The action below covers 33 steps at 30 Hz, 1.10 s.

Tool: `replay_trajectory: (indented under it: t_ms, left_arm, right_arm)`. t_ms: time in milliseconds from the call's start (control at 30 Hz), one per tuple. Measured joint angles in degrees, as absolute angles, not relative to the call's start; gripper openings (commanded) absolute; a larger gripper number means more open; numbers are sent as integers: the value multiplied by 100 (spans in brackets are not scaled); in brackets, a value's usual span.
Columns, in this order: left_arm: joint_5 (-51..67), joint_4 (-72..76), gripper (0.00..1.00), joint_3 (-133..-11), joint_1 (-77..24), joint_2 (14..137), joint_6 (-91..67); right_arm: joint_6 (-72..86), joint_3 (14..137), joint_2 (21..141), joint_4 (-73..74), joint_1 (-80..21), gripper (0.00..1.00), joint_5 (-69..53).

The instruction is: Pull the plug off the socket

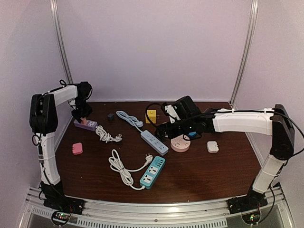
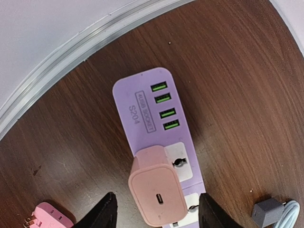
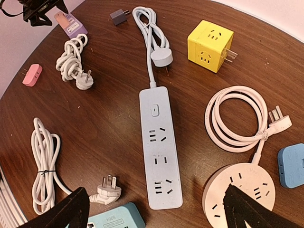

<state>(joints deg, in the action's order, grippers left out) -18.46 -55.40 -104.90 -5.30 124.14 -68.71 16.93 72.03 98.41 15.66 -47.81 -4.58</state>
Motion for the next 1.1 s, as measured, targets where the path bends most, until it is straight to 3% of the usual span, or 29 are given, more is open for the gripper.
replay_trajectory:
  t_ms: [267,400,867,1100]
  left_arm:
    - [-1721,-5498,30,-10447,-445,12457,-6783]
    - [-1717,-5461,22,-10425,-440,12451,-6508]
    - [-1291,-5116,19,-8558,-462,11111,-4836]
    - [-950,-4895,19,-7922,-1229,10554,-4353]
  right_arm:
    - [1693,7203,9841,1562,-4781,100,-469]
    - [1693,7242,9894,1575,-4812,100,-508]
    - [1734,8073,10713,1516,-5105,100,-692]
    - [1914,8586,11118,1479,-5105,100,-803]
